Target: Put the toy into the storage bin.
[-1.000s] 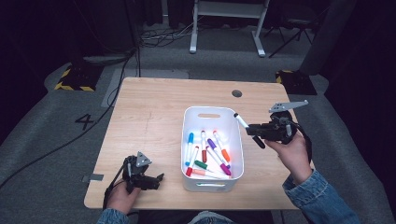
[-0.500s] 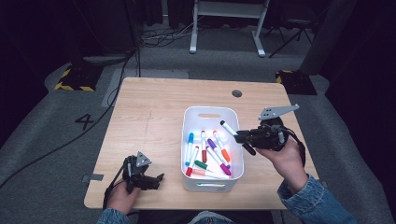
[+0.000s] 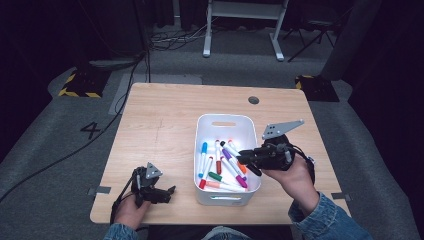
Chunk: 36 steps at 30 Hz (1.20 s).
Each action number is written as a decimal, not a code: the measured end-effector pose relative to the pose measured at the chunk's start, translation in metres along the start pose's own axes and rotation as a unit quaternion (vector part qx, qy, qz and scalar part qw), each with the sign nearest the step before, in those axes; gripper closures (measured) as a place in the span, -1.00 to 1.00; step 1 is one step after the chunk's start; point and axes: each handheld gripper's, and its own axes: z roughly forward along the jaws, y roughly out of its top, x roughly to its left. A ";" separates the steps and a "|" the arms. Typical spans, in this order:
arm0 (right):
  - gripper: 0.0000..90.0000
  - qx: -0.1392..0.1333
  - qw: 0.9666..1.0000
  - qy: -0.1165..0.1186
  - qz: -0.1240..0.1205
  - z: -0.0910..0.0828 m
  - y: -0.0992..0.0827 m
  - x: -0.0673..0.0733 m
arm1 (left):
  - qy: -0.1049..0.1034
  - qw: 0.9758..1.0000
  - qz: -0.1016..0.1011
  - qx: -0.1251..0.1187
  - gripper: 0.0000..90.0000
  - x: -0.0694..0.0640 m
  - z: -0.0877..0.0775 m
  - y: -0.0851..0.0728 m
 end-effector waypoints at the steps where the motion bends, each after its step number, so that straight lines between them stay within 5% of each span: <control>1: 0.71 0.001 1.000 0.002 0.003 0.002 -0.001 0.001 | 0.000 1.000 -0.001 0.000 -1.00 0.000 0.000 0.000; 21: 0.71 0.064 0.997 0.029 0.012 0.027 -0.018 0.009 | 0.000 1.000 0.000 0.000 -1.00 0.000 0.000 0.000; 36: 0.68 0.116 0.993 0.018 -0.015 0.045 -0.020 0.015 | 0.000 1.000 0.000 0.000 -1.00 0.000 0.000 0.000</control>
